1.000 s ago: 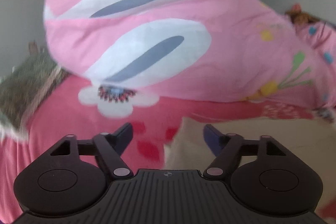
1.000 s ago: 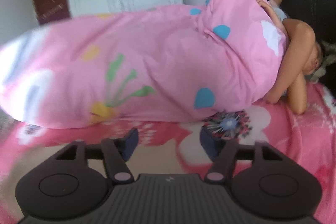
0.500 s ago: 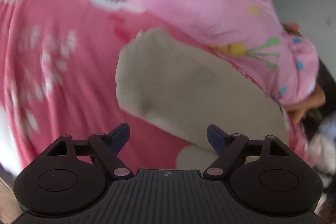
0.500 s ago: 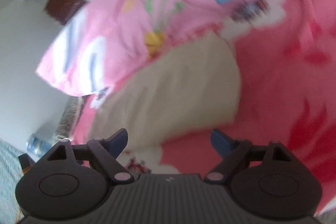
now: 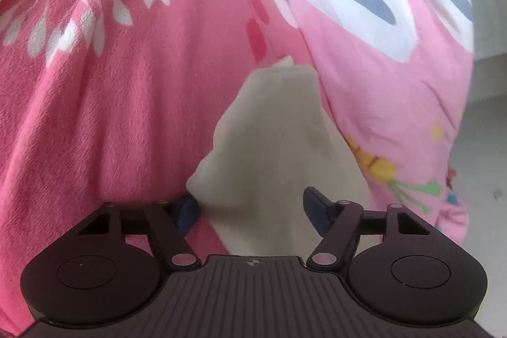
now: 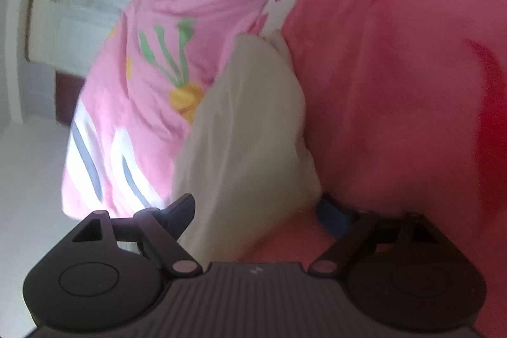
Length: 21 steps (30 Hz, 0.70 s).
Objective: Fold large clothes
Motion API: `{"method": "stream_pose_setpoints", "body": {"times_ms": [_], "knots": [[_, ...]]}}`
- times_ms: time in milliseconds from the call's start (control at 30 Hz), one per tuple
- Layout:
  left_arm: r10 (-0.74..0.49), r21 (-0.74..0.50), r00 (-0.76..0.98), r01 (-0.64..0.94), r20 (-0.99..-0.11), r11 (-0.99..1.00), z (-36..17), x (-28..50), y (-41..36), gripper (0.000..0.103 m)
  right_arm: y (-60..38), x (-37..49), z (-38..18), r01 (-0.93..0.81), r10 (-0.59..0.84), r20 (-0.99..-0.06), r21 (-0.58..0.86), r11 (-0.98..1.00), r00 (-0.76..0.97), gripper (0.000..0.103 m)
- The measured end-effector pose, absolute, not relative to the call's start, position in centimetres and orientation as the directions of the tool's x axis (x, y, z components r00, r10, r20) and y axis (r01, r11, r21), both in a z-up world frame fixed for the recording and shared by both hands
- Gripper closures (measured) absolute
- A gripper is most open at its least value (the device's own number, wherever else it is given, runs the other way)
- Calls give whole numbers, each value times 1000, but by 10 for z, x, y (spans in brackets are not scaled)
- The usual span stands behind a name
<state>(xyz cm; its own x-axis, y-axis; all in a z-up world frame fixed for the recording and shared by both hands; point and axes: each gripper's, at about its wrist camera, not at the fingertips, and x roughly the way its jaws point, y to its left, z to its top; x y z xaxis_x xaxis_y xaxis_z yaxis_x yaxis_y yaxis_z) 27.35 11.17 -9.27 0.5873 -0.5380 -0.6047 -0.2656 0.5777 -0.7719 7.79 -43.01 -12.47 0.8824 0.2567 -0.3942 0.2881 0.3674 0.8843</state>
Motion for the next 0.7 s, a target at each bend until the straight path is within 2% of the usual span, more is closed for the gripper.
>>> {"method": "stream_pose_setpoints", "body": {"times_ms": [133, 267, 367, 433, 533, 700], "knots": [[-447, -695, 610, -253, -654, 673, -86, 276, 92, 0, -437, 97, -134, 269, 225, -345, 913, 308, 911, 0], [-283, -504, 665, -164, -691, 848, -74, 268, 66, 0, -440, 111, -140, 296, 168, -356, 906, 303, 919, 0], [-157, -289, 740, -52, -653, 956, -57, 254, 43, 0, -443, 115, -136, 322, 134, -388, 878, 355, 912, 0], [-121, -166, 804, 27, -582, 986, -40, 238, 30, 0, -443, 114, -123, 316, 112, -399, 843, 435, 910, 0], [-149, -146, 838, 83, -526, 986, -16, 221, 28, 0, -443, 104, -97, 269, 98, -378, 797, 541, 921, 0], [-208, -185, 834, 129, -511, 974, 12, 189, 42, 0, -447, 70, -66, 189, 141, -344, 765, 616, 928, 0]]}}
